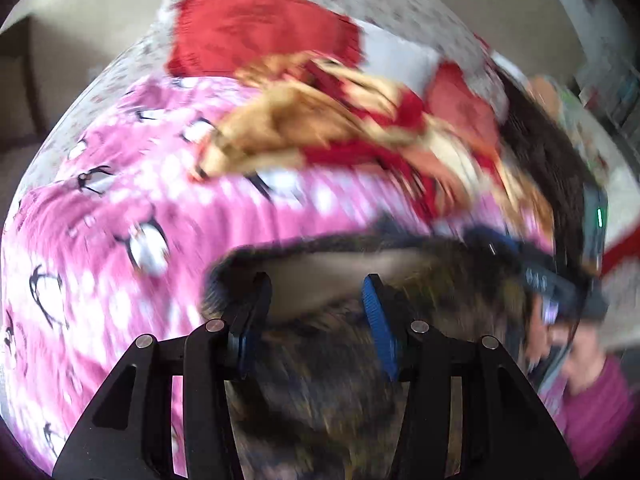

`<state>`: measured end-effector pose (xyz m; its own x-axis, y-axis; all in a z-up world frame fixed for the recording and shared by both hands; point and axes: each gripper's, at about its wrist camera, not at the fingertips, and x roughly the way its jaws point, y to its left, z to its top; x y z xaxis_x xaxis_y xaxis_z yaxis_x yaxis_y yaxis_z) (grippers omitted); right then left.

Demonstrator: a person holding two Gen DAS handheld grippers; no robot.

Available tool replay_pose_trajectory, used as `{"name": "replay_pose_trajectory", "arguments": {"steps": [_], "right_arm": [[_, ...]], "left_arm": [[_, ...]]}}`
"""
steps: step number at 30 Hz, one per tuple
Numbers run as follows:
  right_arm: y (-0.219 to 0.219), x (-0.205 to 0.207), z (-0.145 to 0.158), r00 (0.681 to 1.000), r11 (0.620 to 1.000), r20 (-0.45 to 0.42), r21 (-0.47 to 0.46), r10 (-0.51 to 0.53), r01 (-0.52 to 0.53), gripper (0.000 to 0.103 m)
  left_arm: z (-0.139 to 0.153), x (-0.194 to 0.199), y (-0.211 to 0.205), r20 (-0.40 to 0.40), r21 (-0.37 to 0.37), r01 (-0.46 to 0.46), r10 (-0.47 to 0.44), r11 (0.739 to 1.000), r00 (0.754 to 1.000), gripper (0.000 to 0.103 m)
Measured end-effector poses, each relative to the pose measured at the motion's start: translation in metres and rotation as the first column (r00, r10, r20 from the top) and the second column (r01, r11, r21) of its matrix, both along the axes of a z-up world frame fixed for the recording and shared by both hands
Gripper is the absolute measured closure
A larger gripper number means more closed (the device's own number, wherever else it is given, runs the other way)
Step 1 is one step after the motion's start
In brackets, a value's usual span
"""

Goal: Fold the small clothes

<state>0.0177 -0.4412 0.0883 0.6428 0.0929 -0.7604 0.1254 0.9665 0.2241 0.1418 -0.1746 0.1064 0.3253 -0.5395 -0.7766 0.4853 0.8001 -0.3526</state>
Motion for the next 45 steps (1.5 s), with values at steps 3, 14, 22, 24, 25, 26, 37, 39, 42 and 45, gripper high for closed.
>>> {"name": "replay_pose_trajectory", "arguments": {"steps": [3, 14, 22, 24, 25, 26, 37, 39, 42, 45], "right_arm": [[-0.026, -0.007, 0.008, 0.994, 0.994, 0.013, 0.042, -0.105, 0.104, 0.065], [-0.109, -0.132, 0.001, 0.949, 0.952, -0.097, 0.033, -0.300, 0.305, 0.048], [-0.080, -0.235, 0.042, 0.962, 0.949, 0.030, 0.170, -0.273, 0.264, 0.021], [-0.066, -0.261, 0.029, 0.969, 0.958, -0.022, 0.151, -0.245, 0.245, 0.021], [-0.061, -0.270, 0.023, 0.972, 0.959, -0.031, 0.154, -0.234, 0.236, 0.021], [-0.055, -0.278, 0.016, 0.975, 0.962, -0.045, 0.158, -0.217, 0.222, 0.021], [-0.052, -0.288, -0.021, 0.964, 0.941, -0.089, 0.213, -0.251, 0.264, 0.098], [-0.055, -0.295, -0.014, 0.961, 0.929, -0.068, 0.244, -0.269, 0.277, 0.098], [-0.054, -0.311, 0.004, 0.966, 0.939, -0.034, 0.227, -0.256, 0.257, 0.099], [-0.051, -0.323, 0.015, 0.973, 0.948, -0.035, 0.220, -0.228, 0.230, 0.099]], "left_arm": [[0.003, 0.014, 0.017, -0.062, -0.078, -0.060, 0.055, 0.995, 0.997, 0.057], [-0.015, -0.081, 0.049, -0.048, 0.045, 0.082, -0.080, 0.996, 0.996, 0.057], [-0.030, -0.142, 0.095, -0.109, -0.012, 0.069, -0.070, 0.998, 0.992, 0.050], [-0.040, -0.147, 0.101, -0.151, -0.024, 0.053, -0.056, 0.998, 0.987, 0.050], [-0.044, -0.148, 0.103, -0.169, -0.028, 0.050, -0.054, 0.998, 0.984, 0.050], [-0.051, -0.150, 0.103, -0.195, -0.038, 0.044, -0.050, 0.998, 0.980, 0.050], [-0.072, -0.160, 0.093, -0.231, -0.067, 0.043, -0.058, 0.997, 0.971, 0.091], [-0.060, -0.160, 0.099, -0.223, -0.094, 0.067, -0.087, 0.993, 0.971, 0.091], [-0.033, -0.169, 0.109, -0.128, -0.035, 0.124, -0.127, 0.992, 0.984, 0.100], [-0.022, -0.175, 0.122, -0.098, 0.001, 0.144, -0.143, 0.990, 0.985, 0.101]]}}
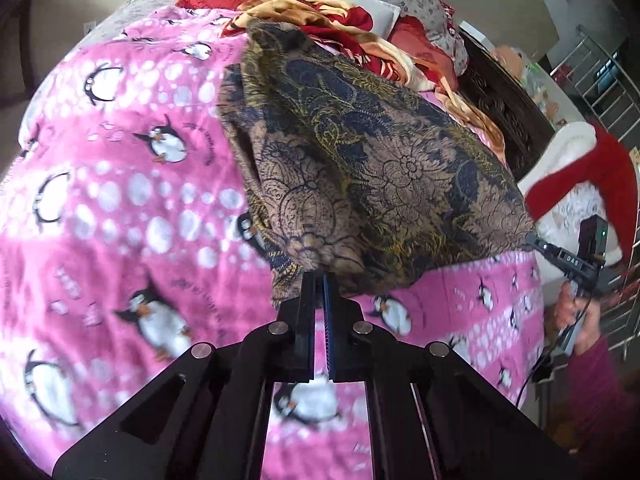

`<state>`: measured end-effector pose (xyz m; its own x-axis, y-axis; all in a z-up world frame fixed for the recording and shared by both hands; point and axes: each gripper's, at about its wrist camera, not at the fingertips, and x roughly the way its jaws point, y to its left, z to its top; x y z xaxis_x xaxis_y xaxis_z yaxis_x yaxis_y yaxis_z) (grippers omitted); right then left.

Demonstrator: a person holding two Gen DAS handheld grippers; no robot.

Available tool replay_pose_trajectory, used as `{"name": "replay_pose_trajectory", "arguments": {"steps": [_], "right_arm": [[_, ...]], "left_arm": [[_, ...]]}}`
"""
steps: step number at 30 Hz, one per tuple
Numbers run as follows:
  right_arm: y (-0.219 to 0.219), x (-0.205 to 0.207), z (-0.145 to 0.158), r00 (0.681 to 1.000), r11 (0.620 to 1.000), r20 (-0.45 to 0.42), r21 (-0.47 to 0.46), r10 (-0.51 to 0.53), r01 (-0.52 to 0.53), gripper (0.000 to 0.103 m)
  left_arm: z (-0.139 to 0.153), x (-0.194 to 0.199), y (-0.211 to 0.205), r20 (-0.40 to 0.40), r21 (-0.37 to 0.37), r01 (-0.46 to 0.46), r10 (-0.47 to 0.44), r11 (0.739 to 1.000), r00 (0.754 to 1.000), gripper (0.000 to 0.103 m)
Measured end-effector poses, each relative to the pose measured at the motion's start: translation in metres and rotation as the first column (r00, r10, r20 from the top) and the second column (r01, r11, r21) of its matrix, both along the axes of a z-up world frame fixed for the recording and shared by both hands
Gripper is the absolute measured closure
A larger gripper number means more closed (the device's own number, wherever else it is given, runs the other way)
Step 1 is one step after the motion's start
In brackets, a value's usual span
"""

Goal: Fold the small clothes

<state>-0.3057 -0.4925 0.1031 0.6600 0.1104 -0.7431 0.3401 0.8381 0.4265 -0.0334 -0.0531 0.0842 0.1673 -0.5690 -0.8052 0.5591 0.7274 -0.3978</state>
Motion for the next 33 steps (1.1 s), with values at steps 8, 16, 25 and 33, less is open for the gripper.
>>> {"name": "replay_pose_trajectory", "arguments": {"steps": [8, 16, 25, 33], "right_arm": [[-0.002, 0.004, -0.048, 0.985, 0.999, -0.165, -0.026, -0.044, 0.040, 0.099], [0.007, -0.003, -0.007, 0.992, 0.997, -0.113, -0.064, -0.047, 0.040, 0.073], [0.055, 0.011, 0.025, 0.995, 0.992, -0.053, -0.090, 0.086, -0.090, 0.058], [0.099, 0.041, 0.023, 0.982, 0.982, -0.037, -0.033, 0.187, -0.188, 0.055]], "left_arm": [[-0.026, 0.006, 0.003, -0.001, 0.080, -0.098, 0.098, 0.992, 0.995, 0.101], [-0.014, -0.004, -0.021, 0.111, 0.147, -0.081, 0.065, 0.986, 0.992, 0.089], [-0.023, -0.007, -0.032, 0.126, 0.187, -0.076, 0.053, 0.979, 0.991, 0.086], [-0.029, 0.001, -0.032, 0.080, 0.128, -0.099, 0.089, 0.987, 0.993, 0.058]]}}
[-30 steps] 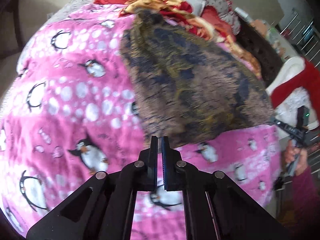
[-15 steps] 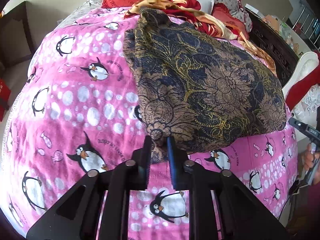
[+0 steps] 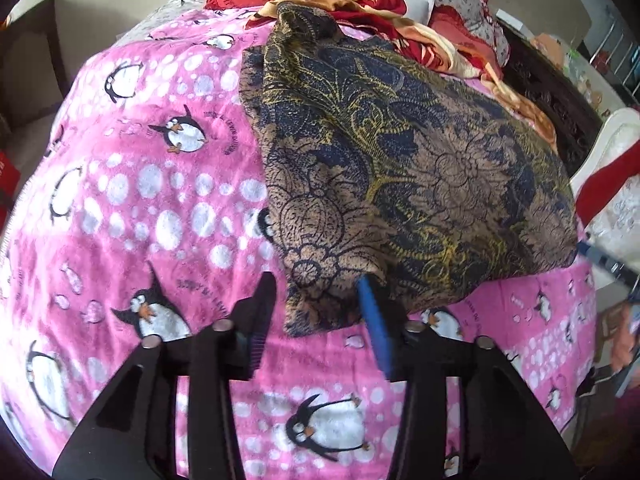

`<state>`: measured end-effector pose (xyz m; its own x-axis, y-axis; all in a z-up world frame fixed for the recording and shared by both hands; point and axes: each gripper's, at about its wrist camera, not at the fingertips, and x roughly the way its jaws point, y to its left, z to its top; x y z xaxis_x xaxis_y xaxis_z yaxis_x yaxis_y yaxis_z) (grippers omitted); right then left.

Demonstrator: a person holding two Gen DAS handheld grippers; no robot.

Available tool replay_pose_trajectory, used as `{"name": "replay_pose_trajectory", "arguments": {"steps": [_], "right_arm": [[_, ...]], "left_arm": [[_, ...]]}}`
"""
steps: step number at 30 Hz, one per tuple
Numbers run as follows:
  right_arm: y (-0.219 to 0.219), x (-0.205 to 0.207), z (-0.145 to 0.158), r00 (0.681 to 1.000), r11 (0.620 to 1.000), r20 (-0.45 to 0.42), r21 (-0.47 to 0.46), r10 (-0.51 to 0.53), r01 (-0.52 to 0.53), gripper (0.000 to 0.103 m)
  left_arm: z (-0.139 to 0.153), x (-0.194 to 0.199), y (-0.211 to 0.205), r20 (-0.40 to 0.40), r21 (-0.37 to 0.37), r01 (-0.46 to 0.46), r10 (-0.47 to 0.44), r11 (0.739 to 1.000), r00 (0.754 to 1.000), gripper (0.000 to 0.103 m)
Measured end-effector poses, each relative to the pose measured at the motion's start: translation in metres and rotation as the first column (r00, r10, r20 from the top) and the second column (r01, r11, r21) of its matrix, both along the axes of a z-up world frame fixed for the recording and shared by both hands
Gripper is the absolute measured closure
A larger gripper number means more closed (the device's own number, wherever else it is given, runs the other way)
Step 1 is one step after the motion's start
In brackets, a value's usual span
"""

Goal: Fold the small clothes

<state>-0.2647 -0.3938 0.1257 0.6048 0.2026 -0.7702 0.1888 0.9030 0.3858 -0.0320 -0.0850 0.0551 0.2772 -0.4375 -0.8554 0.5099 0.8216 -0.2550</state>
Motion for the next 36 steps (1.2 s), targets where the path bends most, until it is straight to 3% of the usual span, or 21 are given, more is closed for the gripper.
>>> {"name": "replay_pose_trajectory", "arguments": {"steps": [6, 7, 8, 14, 17, 22, 24, 27, 30, 31, 32, 33, 36], "right_arm": [[0.031, 0.016, -0.011, 0.998, 0.997, -0.001, 0.047, 0.066, -0.066, 0.055], [0.035, 0.019, -0.011, 0.997, 0.996, 0.001, 0.050, 0.073, -0.073, 0.055], [0.040, 0.021, -0.012, 0.996, 0.995, 0.002, 0.052, 0.084, -0.084, 0.055], [0.060, 0.041, -0.009, 0.990, 0.989, 0.014, 0.041, 0.142, -0.142, 0.055], [0.068, 0.062, -0.011, 0.987, 0.986, 0.023, 0.044, 0.159, -0.159, 0.054], [0.092, 0.107, -0.032, 0.979, 0.976, -0.003, 0.075, 0.206, -0.205, 0.054], [0.108, 0.124, -0.052, 0.968, 0.970, -0.067, 0.067, 0.240, -0.235, 0.054], [0.129, 0.146, -0.075, 0.934, 0.954, -0.204, -0.013, 0.292, -0.301, 0.054], [0.133, 0.166, -0.047, 0.945, 0.949, -0.130, -0.063, 0.300, -0.310, 0.054], [0.131, 0.176, -0.037, 0.952, 0.953, -0.097, -0.059, 0.290, -0.296, 0.052], [0.129, 0.188, -0.030, 0.960, 0.959, -0.068, -0.052, 0.273, -0.277, 0.040], [0.127, 0.202, -0.024, 0.967, 0.967, -0.044, -0.046, 0.249, -0.251, 0.023], [0.126, 0.250, -0.022, 0.978, 0.977, -0.006, -0.029, 0.209, -0.209, 0.019]], "left_arm": [[-0.012, 0.009, -0.007, -0.057, -0.047, 0.000, -0.002, 0.999, 0.998, 0.060], [-0.013, 0.010, -0.007, -0.070, -0.071, 0.000, -0.005, 0.998, 0.998, 0.083], [-0.014, 0.011, -0.006, -0.084, -0.091, -0.001, -0.007, 0.996, 0.996, 0.098], [0.002, 0.001, 0.009, -0.028, -0.063, 0.065, -0.067, 0.996, 0.997, 0.099], [-0.005, 0.003, 0.017, -0.047, -0.051, 0.056, -0.058, 0.997, 0.997, 0.099], [-0.016, 0.004, 0.018, -0.078, -0.064, 0.026, -0.031, 0.998, 0.996, 0.099], [-0.019, 0.003, 0.019, -0.089, -0.071, 0.012, -0.018, 0.997, 0.996, 0.099], [-0.019, 0.004, 0.023, -0.118, -0.090, -0.016, 0.005, 0.996, 0.993, 0.095], [-0.016, 0.000, 0.029, -0.120, -0.110, -0.044, 0.031, 0.993, 0.992, 0.076], [-0.016, -0.001, 0.030, -0.116, -0.116, -0.055, 0.041, 0.992, 0.992, 0.062], [-0.015, -0.001, 0.031, -0.113, -0.117, -0.064, 0.050, 0.991, 0.992, 0.050], [-0.015, -0.002, 0.031, -0.105, -0.121, -0.078, 0.065, 0.990, 0.992, 0.049], [-0.019, -0.003, 0.030, -0.107, -0.142, -0.094, 0.079, 0.985, 0.991, 0.049]]}}
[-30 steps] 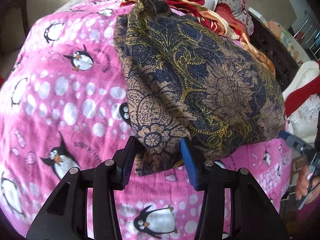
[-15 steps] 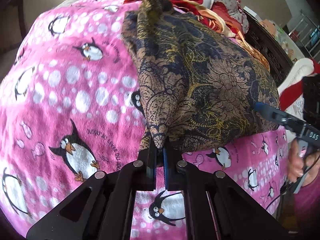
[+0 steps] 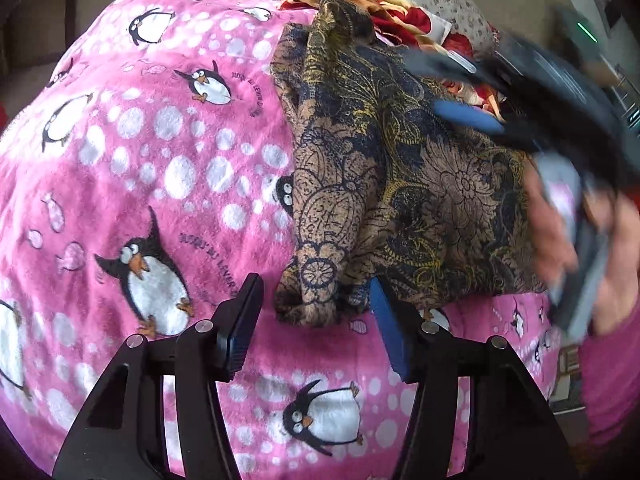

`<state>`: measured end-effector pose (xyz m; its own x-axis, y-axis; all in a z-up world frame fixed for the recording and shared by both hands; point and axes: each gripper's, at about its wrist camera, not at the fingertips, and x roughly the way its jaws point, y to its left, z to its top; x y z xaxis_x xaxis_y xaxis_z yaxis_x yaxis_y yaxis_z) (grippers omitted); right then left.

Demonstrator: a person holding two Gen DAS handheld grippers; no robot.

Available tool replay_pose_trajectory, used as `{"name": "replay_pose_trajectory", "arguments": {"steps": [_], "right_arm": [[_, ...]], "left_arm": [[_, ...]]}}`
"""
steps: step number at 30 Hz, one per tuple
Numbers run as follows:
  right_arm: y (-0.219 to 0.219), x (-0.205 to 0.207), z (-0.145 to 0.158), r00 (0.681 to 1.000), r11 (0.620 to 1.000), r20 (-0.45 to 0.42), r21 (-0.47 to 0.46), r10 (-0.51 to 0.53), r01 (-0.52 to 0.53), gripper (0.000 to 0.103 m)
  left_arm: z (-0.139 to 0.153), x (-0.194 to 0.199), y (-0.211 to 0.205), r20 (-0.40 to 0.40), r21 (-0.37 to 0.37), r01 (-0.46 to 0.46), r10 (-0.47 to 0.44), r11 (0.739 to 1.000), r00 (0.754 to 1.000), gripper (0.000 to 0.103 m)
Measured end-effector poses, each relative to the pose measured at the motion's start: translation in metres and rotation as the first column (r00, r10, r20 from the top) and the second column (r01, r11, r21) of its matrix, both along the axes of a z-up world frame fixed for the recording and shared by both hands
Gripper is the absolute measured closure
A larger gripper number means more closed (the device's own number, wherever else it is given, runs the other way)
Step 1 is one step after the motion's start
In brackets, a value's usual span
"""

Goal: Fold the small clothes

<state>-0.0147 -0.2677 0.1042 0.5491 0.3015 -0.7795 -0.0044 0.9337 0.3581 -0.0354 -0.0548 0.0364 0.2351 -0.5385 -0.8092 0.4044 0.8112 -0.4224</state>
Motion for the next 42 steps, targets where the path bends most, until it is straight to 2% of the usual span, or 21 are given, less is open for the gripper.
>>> {"name": "replay_pose_trajectory", "arguments": {"steps": [4, 6, 10, 12, 13, 14, 15, 16, 18, 20, 22, 24, 25, 28, 32, 34, 38, 42], "right_arm": [[0.025, 0.060, -0.010, 0.997, 0.998, -0.070, -0.045, 0.027, -0.031, 0.019], [0.053, 0.076, -0.009, 0.993, 0.987, -0.082, -0.124, 0.089, -0.099, 0.019], [0.101, 0.107, -0.033, 0.975, 0.912, -0.164, -0.358, 0.151, -0.201, 0.016], [0.108, 0.113, -0.046, 0.975, 0.885, -0.169, -0.418, 0.146, -0.205, 0.017], [0.110, 0.112, -0.045, 0.976, 0.874, -0.147, -0.439, 0.158, -0.207, 0.024], [0.108, 0.107, -0.043, 0.981, 0.863, -0.118, -0.466, 0.155, -0.193, 0.056], [0.102, 0.102, -0.039, 0.985, 0.860, -0.096, -0.481, 0.141, -0.170, 0.080], [0.086, 0.100, -0.033, 0.988, 0.892, -0.083, -0.426, 0.127, -0.151, 0.087], [0.052, 0.097, -0.024, 0.992, 0.957, -0.073, -0.264, 0.105, -0.121, 0.091], [0.024, 0.093, -0.012, 0.995, 0.986, -0.050, -0.140, 0.083, -0.089, 0.091], [0.004, 0.087, -0.002, 0.997, 0.995, -0.034, -0.072, 0.069, -0.071, 0.091], [-0.007, 0.074, 0.011, 0.999, 0.998, -0.015, -0.040, 0.051, -0.051, 0.091], [-0.015, 0.071, 0.015, 0.999, 0.999, -0.006, -0.027, 0.041, -0.041, 0.092], [-0.034, 0.051, 0.030, 1.000, 1.000, 0.018, -0.008, 0.011, -0.011, 0.092], [-0.071, 0.016, 0.063, 0.998, 1.000, 0.064, -0.010, -0.015, 0.015, 0.092], [-0.092, -0.004, 0.078, 0.995, 0.999, 0.090, -0.036, -0.032, 0.035, 0.092], [-0.147, -0.047, 0.104, 0.987, 0.990, 0.126, -0.094, -0.096, 0.108, 0.092], [-0.198, -0.084, 0.102, 0.980, 0.963, 0.111, -0.195, -0.167, 0.187, 0.092]], "left_arm": [[-0.006, 0.003, 0.003, -0.019, -0.035, -0.021, 0.020, 0.999, 1.000, 0.048], [-0.009, 0.005, 0.009, -0.028, -0.061, -0.035, 0.033, 0.998, 0.999, 0.048], [-0.012, 0.008, 0.018, -0.034, -0.092, -0.050, 0.047, 0.995, 0.998, 0.045], [-0.010, 0.008, 0.019, -0.023, -0.085, -0.039, 0.037, 0.996, 0.999, 0.045], [-0.010, 0.008, 0.020, -0.021, -0.081, -0.032, 0.031, 0.996, 0.999, 0.045], [-0.009, 0.010, 0.015, -0.020, -0.079, -0.029, 0.028, 0.996, 0.999, 0.044], [-0.007, 0.012, 0.014, -0.016, -0.083, -0.024, 0.023, 0.996, 1.000, 0.043], [-0.006, 0.015, 0.011, -0.011, -0.088, -0.021, 0.020, 0.996, 1.000, 0.038], [-0.001, 0.018, 0.004, 0.005, -0.094, -0.016, 0.017, 0.995, 1.000, 0.037], [0.001, 0.021, -0.006, 0.009, -0.093, 0.001, -0.001, 0.996, 1.000, 0.037], [0.004, 0.025, -0.016, 0.003, -0.096, 0.023, -0.023, 0.995, 1.000, 0.038], [0.011, 0.023, -0.025, -0.002, -0.117, 0.064, -0.064, 0.991, 0.998, 0.057], [0.017, 0.021, -0.030, -0.001, -0.121, 0.085, -0.086, 0.989, 0.996, 0.071], [0.045, 0.007, -0.047, 0.064, -0.140, 0.166, -0.158, 0.976, 0.985, 0.079], [0.088, -0.017, -0.084, 0.161, -0.150, 0.303, -0.279, 0.941, 0.947, 0.080], [0.107, -0.033, -0.115, 0.197, -0.156, 0.388, -0.356, 0.908, 0.913, 0.080], [0.116, -0.065, -0.180, 0.236, -0.141, 0.505, -0.467, 0.851, 0.852, 0.079], [0.097, -0.086, -0.244, 0.207, -0.130, 0.577, -0.547, 0.806, 0.811, 0.079]]}}
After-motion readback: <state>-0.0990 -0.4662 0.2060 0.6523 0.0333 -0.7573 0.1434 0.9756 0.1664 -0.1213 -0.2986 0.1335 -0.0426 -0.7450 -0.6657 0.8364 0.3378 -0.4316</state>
